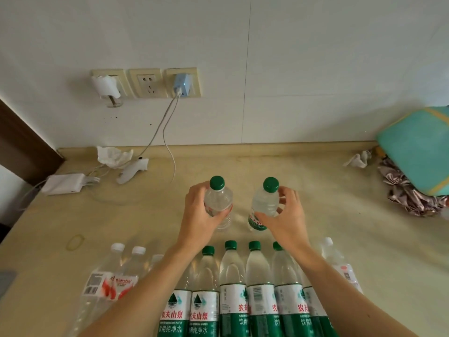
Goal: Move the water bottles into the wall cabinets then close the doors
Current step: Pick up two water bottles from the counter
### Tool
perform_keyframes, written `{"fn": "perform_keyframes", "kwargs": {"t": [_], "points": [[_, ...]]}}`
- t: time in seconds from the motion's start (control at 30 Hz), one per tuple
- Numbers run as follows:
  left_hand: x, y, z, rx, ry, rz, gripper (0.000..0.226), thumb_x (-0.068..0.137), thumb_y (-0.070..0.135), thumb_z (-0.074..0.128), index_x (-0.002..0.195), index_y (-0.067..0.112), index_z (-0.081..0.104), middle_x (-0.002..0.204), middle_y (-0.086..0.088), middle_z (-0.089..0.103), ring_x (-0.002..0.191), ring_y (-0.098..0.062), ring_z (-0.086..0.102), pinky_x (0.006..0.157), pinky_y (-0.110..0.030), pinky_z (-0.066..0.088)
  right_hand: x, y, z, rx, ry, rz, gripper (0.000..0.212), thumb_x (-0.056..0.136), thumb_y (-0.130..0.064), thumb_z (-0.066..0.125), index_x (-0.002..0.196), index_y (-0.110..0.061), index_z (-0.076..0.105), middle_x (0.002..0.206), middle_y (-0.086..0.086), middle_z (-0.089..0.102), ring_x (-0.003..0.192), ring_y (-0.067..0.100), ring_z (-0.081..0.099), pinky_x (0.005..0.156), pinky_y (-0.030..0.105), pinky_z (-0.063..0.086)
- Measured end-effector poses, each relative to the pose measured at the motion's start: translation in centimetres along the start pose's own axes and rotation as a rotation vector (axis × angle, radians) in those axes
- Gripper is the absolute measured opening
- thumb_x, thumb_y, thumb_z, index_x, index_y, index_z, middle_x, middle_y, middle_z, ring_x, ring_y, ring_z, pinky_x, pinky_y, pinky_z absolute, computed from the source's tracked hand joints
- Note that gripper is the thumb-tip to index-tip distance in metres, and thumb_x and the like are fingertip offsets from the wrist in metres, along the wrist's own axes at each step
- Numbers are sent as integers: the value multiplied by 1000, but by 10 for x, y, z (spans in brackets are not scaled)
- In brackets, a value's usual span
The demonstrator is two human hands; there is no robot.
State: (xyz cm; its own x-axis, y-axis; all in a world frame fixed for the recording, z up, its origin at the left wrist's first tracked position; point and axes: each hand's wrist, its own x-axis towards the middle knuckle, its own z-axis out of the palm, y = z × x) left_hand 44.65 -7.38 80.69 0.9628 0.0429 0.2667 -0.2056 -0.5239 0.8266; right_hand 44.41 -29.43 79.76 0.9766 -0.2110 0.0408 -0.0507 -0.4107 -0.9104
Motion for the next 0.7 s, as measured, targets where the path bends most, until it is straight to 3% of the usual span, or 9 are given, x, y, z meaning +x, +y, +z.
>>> {"fn": "perform_keyframes", "kwargs": {"t": [0.17, 0.3, 0.5, 0.6, 0.7], "points": [[-3, -4, 2, 24, -46, -9, 72, 79, 28, 86, 137, 24, 44, 130, 3, 49, 122, -18, 50, 102, -28, 44, 2, 6, 4, -10, -46, -17, 78, 71, -27, 91, 133, -32, 44, 126, -10, 50, 112, 5, 56, 94, 26, 50], [-6, -15, 9, -75, -108, -203, 84, 75, 30, 89, 136, 41, 33, 132, 14, 48, 118, -2, 50, 95, -11, 40, 2, 19, 8, 30, -105, 56, 86, 68, -27, 93, 133, -39, 38, 127, -14, 53, 112, 3, 56, 90, 22, 48], [-12, -32, 26, -128, -64, -380, 69, 70, 26, 92, 119, 41, 45, 114, 14, 62, 105, 8, 57, 80, -2, 40, 6, 36, 21, 25, -154, 165, 69, 68, -24, 92, 118, -37, 46, 109, -20, 64, 100, -4, 62, 70, 11, 45], [-15, -33, 34, -139, -7, -384, 60, 72, 26, 90, 117, 34, 51, 111, 14, 65, 103, 3, 61, 81, -7, 44, 6, 37, 24, 27, -108, 181, 64, 65, -25, 94, 111, -40, 52, 101, -21, 68, 91, -12, 63, 67, 9, 46], [-18, -27, 33, -169, 12, -354, 58, 76, 26, 88, 122, 31, 53, 113, 14, 65, 106, -2, 61, 90, -24, 50, -3, 32, 23, 69, -56, 176, 55, 65, -27, 93, 105, -39, 57, 93, -19, 71, 87, -8, 66, 68, 12, 49]]}}
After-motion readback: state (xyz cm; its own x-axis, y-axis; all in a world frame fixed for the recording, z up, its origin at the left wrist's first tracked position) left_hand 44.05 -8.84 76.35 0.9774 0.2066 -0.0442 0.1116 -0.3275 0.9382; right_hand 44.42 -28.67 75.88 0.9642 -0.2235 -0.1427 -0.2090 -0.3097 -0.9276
